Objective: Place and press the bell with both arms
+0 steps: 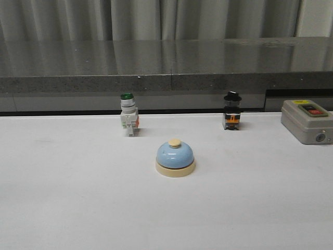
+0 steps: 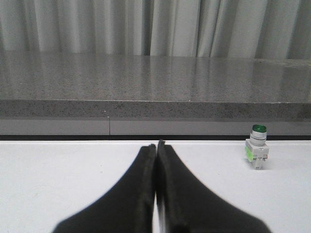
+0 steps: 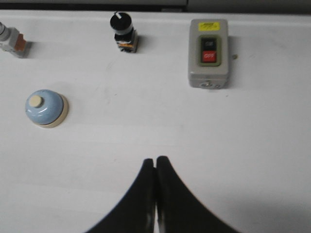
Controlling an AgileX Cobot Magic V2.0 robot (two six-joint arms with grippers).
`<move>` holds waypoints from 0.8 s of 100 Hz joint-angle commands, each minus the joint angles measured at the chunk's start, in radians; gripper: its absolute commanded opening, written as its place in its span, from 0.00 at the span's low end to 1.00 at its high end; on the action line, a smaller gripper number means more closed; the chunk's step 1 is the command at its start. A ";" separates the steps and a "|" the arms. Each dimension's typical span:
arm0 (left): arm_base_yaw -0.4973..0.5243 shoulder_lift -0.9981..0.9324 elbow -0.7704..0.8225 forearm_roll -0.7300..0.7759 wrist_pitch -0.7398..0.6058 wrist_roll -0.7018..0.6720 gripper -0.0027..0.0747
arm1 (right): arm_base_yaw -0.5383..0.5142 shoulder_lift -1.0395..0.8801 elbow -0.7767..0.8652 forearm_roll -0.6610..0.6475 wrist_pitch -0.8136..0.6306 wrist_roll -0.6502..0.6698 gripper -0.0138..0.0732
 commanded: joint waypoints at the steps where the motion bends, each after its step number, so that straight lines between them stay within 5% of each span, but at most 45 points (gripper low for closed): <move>1: 0.001 -0.029 0.040 0.001 -0.085 -0.009 0.01 | 0.014 0.062 -0.046 0.094 -0.054 -0.052 0.09; 12: 0.001 -0.029 0.040 0.001 -0.085 -0.009 0.01 | 0.079 0.163 -0.066 0.147 -0.087 -0.138 0.09; 80: 0.001 -0.029 0.040 0.001 -0.085 -0.009 0.01 | 0.392 0.812 -0.463 0.149 -0.126 -0.139 0.09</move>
